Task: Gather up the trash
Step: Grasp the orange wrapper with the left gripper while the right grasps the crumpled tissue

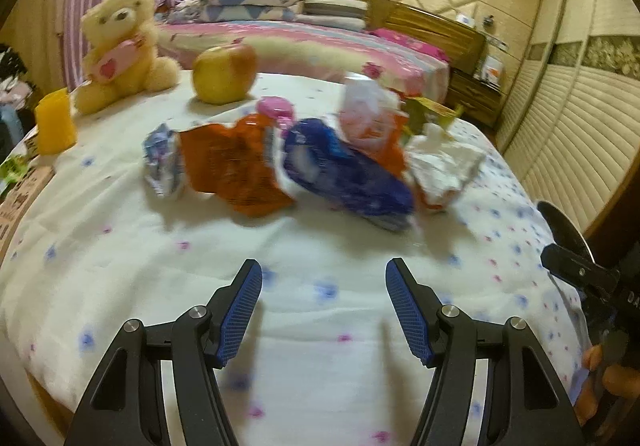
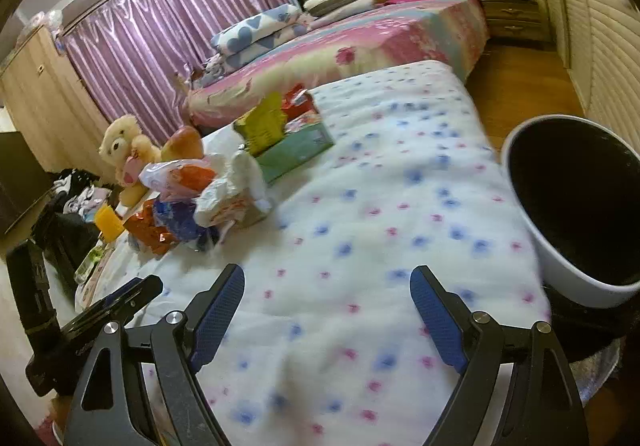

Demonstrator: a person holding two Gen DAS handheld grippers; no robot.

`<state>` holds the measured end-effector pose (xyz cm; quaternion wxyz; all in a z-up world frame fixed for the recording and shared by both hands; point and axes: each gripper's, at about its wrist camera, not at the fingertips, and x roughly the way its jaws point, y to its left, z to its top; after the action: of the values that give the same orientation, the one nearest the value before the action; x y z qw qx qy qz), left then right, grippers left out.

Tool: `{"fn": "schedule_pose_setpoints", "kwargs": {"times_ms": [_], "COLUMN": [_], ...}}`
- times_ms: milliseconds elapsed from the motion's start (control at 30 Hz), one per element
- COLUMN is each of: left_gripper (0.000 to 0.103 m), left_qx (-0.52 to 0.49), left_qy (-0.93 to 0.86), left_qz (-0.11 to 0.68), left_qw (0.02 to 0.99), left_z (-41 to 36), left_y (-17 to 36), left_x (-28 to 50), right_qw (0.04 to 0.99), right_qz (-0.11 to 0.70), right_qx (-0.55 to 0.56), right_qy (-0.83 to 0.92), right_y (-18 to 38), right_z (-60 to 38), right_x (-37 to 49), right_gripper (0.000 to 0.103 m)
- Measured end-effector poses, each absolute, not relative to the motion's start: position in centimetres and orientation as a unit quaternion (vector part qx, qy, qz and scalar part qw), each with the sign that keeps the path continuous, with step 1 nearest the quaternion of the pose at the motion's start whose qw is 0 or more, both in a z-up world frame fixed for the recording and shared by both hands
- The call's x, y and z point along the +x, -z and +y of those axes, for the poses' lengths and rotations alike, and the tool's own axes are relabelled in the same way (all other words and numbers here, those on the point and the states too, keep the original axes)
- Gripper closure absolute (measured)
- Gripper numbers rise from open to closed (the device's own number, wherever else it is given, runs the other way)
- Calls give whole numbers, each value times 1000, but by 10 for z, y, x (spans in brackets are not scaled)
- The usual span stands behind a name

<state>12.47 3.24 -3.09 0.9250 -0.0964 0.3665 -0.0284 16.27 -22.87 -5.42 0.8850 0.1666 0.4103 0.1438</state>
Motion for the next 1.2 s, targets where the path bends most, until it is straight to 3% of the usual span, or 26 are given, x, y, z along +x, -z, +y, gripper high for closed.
{"fn": "schedule_pose_setpoints", "kwargs": {"times_ms": [800, 933, 1033, 1100, 1133, 1200], "left_gripper": [42, 68, 81, 83, 85, 86], "left_qx": [-111, -113, -126, -122, -121, -119], "left_qy": [-13, 0, 17, 17, 17, 20], "left_qz": [380, 400, 402, 395, 392, 387], "left_qw": [918, 909, 907, 910, 912, 914], "left_z": [56, 55, 58, 58, 58, 57], "left_y": [36, 46, 48, 46, 45, 45], "left_x": [208, 218, 222, 220, 218, 212], "right_qw": [869, 864, 859, 855, 853, 851], "right_qz": [414, 422, 433, 438, 440, 441], "right_qx": [178, 180, 176, 177, 179, 186], "right_qy": [-205, -206, -210, -214, -216, -216], "right_y": [55, 61, 67, 70, 71, 72], "right_z": [-167, -161, -159, -158, -159, -163], "right_x": [229, 240, 242, 240, 239, 236], "right_gripper": [17, 18, 49, 79, 88, 91]}}
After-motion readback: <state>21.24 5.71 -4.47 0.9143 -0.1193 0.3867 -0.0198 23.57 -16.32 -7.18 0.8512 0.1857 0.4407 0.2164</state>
